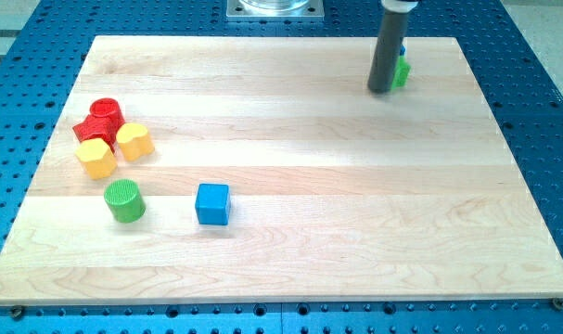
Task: Push the blue cube to the bottom left of the green star
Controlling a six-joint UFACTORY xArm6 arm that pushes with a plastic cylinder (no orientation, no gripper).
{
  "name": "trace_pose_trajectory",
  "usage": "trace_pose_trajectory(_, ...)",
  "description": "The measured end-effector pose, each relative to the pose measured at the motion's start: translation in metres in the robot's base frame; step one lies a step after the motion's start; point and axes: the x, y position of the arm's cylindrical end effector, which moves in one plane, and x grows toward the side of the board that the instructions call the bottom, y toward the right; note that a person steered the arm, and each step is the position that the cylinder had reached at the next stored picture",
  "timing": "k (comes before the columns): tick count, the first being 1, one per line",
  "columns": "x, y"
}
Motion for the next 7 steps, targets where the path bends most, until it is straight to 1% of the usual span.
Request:
trace_pose_trajectory(1, 0.041, -0.022)
trace_pose_trajectory(2, 0.157, -0.086)
trace_pose_trajectory(3, 0.266, -0.172)
trace_pose_trajectory(4, 0.29, -0.288)
trace_pose_trajectory(5, 0.251, -0.269)
trace_pose_trajectory(6, 0.213, -0.237)
trace_pose_trajectory(7, 0.183, -0.197)
